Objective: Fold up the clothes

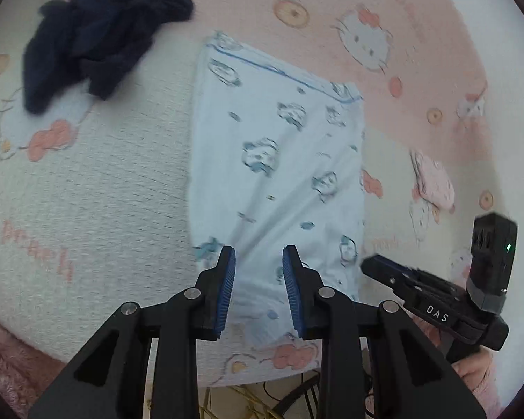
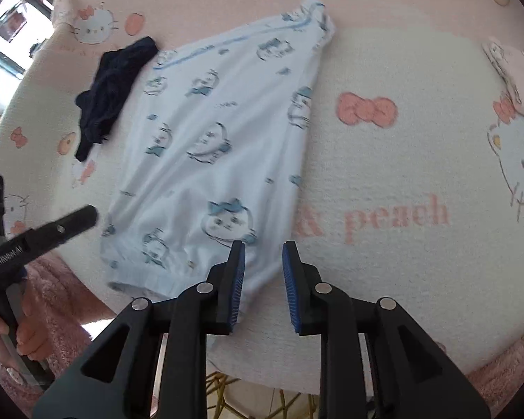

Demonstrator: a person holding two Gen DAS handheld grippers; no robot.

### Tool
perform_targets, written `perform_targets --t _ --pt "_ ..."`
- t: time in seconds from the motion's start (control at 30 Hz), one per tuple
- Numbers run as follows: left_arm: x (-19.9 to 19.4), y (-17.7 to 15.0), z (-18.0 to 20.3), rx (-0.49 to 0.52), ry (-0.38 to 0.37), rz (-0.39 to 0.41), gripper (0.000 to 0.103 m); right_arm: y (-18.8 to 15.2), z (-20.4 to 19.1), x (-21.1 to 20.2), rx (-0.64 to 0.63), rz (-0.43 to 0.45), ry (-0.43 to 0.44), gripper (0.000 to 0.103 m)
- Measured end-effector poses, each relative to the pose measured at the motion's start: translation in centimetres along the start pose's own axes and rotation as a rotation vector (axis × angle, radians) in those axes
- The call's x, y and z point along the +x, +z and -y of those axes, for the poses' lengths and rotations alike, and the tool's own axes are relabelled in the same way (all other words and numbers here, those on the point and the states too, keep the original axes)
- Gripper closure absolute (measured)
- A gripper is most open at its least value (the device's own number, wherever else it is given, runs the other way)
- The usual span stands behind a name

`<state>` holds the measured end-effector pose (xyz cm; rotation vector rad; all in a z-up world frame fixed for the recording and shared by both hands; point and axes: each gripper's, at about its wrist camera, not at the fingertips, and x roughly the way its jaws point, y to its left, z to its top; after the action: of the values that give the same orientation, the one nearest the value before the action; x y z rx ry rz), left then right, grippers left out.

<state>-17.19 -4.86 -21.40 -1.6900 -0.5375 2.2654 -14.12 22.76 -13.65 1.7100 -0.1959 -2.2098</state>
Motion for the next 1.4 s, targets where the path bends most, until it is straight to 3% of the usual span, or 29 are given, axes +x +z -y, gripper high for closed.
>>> perform_targets --t 0.07,0.1,0.2,0.23,0.3,0.37,0.43,0.5,0.57,0.63,0.7,0.8,1.0,1.1,1.2,1.27,1.4 --pt "2.5 -0.7 1.0 0.051 0.065 -0.075 0.073 0.4 -1.4 0.9 -0.056 -0.007 0.025 0.075" --pt "3.3 -1.1 1.2 0.078 0.108 -0.101 0.073 0.2 -2.0 1.8 -0.07 -0.041 -0.005 0.075" --pt "3.0 -1.7 1.9 0.149 0.188 -0.112 0.073 -0.6 -2.1 2.2 -0.105 -0.068 -0.062 0.077" --pt "2.7 -1.6 1.7 0.136 0.194 -0.118 0.073 -0.8 -1.6 1.7 -0.098 -0.071 -0.067 0.076" --pt "2.2 -1.6 1.3 0.11 0.207 -0.131 0.073 -1.3 -0.7 0.9 -0.084 -0.077 -0.078 0.064" --pt "1.2 -0.9 0.8 0.054 0.196 -0.107 0.073 -1.7 0.3 0.0 -0.07 -0.083 -0.089 0.063" --pt "0.4 0.0 1.4 0.088 0.197 -0.05 0.073 -2.2 1.2 -0.9 -0.057 -0.086 -0.1 0.063" --pt "0.4 0.3 2.2 0.147 0.211 -0.027 0.073 -1.7 0.3 -1.7 -0.094 -0.017 -0.096 0.063" --pt "1.7 0.3 1.8 0.122 0.221 -0.083 0.072 -1.2 -0.9 -1.6 -0.122 0.018 -0.06 0.063" --pt "3.0 -0.3 0.2 0.063 0.247 -0.188 0.071 -1.7 -1.5 -0.2 -0.141 -0.031 -0.079 0.063" --pt "1.8 -0.4 -0.4 0.064 0.214 -0.185 0.071 -2.8 -1.7 1.0 -0.144 -0.093 -0.118 0.063" --pt "-0.5 1.1 -0.5 0.149 0.267 -0.15 0.071 -3.4 0.2 -0.3 -0.069 -0.197 -0.061 0.063" --pt "-0.2 6.4 0.9 0.268 0.225 -0.043 0.071 -0.4 1.1 -2.0 -0.095 -0.08 -0.162 0.063" --pt "3.0 7.8 3.2 0.38 0.222 -0.046 0.071 1.8 0.4 -1.0 -0.139 -0.034 -0.158 0.063" --pt "5.9 8.0 4.3 0.487 0.245 -0.103 0.071 4.0 -0.3 0.0 -0.184 0.009 -0.156 0.063" --pt "5.9 8.1 3.7 0.52 0.299 -0.14 0.071 5.3 -1.0 3.2 -0.24 -0.092 -0.208 0.063" --pt "4.1 9.9 0.7 0.499 0.356 -0.161 0.07 3.6 1.7 2.1 -0.264 -0.149 -0.227 0.062"
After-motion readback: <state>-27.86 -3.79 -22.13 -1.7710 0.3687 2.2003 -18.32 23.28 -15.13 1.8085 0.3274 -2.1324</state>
